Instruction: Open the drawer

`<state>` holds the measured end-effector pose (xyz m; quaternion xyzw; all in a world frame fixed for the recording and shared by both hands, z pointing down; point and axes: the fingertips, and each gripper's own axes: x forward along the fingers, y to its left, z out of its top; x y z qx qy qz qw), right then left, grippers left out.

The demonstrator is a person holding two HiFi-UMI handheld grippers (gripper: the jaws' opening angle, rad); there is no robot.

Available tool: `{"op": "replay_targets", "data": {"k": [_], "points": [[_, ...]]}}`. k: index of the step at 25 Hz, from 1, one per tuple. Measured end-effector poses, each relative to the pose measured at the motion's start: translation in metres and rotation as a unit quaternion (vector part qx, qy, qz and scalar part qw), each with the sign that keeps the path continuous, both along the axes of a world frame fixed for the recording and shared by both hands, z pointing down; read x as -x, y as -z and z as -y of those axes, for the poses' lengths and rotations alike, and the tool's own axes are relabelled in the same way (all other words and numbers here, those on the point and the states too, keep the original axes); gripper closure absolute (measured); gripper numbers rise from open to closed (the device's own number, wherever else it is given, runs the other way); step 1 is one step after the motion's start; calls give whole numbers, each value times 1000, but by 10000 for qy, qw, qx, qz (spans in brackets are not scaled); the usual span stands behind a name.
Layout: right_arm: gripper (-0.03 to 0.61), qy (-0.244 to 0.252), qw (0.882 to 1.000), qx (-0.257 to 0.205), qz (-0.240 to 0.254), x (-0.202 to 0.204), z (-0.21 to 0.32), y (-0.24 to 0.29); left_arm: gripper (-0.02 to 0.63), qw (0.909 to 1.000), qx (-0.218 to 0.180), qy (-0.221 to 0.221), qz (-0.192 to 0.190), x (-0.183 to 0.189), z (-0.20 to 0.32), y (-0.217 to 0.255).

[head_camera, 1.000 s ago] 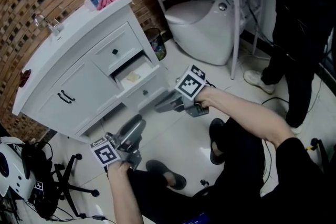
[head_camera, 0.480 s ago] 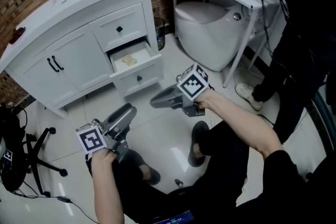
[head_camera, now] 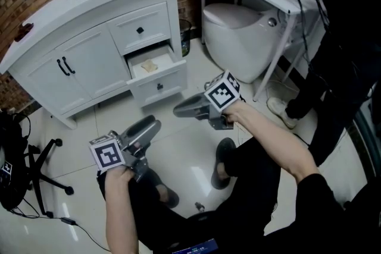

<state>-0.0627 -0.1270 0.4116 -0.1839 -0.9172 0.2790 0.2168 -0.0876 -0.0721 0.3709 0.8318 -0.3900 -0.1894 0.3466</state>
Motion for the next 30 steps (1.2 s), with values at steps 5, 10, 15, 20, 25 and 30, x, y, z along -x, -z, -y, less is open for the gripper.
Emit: {"op": "replay_targets", "data": {"k": [5, 10, 15, 20, 25, 30], "points": [[528, 9, 10000, -70, -26, -1, 0, -1, 394, 9999, -4, -105, -7, -9, 1, -2], [534, -28, 9999, -126, -32, -1, 3, -2, 394, 10000, -44, -86, 13, -7, 1, 0], [534, -50, 9999, -139, -77, -1, 4, -5, 394, 9999, -66, -76, -11, -8, 1, 2], [538, -56, 9998, -135, -124, 0, 5, -7, 394, 9999, -88, -95, -20, -9, 1, 3], [538, -74, 9998, -143, -134, 1, 6, -9, 394, 9999, -103, -98, 2, -9, 1, 3], [548, -141, 9996, -210, -139, 1, 9, -8, 393, 9999, -121, -91, 30, -8, 1, 3]]}}
